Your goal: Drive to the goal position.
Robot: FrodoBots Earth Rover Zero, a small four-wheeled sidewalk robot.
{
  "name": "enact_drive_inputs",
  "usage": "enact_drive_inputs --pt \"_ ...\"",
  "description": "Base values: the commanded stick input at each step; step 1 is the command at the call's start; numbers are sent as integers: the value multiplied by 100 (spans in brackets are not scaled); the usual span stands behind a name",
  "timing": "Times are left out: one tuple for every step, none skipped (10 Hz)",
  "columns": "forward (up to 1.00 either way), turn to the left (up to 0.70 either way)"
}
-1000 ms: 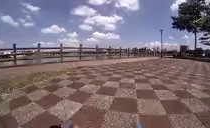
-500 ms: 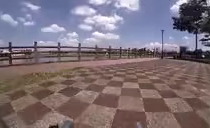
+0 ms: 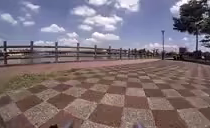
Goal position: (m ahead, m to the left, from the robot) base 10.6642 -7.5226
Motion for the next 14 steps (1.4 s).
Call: enact_drive_inputs --pt "70 0" --pt "70 0" --pt "70 0" --pt "70 0" --pt "70 -9" --pt "70 -23" --pt "70 -23" --pt "70 -4" --pt "70 0" --pt "70 0" --pt "70 0" --pt "70 0" --pt "70 0" --pt "70 0"
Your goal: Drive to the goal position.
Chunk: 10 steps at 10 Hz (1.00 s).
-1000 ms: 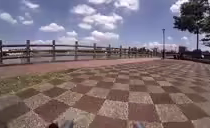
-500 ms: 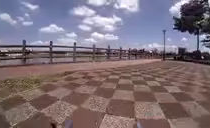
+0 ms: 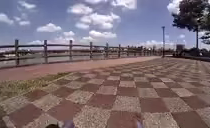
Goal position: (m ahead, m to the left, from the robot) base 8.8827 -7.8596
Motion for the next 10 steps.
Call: enact_drive_inputs --pt "70 -9" --pt "70 -25" --pt "70 -27" --pt "70 -12" --pt "70 0" --pt "70 0" --pt "70 0" --pt "70 0" --pt "70 0" --pt "67 0"
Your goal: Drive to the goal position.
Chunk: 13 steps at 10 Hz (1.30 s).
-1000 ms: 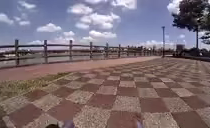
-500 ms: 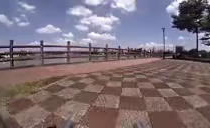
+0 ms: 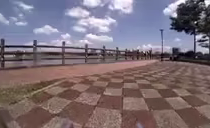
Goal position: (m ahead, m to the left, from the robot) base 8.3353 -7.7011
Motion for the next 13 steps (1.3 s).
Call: enact_drive_inputs --pt "58 0" --pt "50 0" --pt "50 0" --pt "50 0" --pt "50 0" --pt "50 0" --pt "50 0" --pt "50 0" --pt "50 0" --pt "50 0" --pt "50 0" --pt "50 0" --pt "50 -21"
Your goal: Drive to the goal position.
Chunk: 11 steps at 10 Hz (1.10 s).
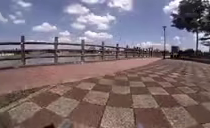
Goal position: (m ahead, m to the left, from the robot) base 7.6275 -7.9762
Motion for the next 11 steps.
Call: enact_drive_inputs --pt "50 -27" --pt "39 -21" --pt "11 -6" --pt "0 0" --pt "0 0" --pt "0 0" --pt "0 0" --pt "0 0" --pt "0 0" --pt "0 0" --pt "0 0"
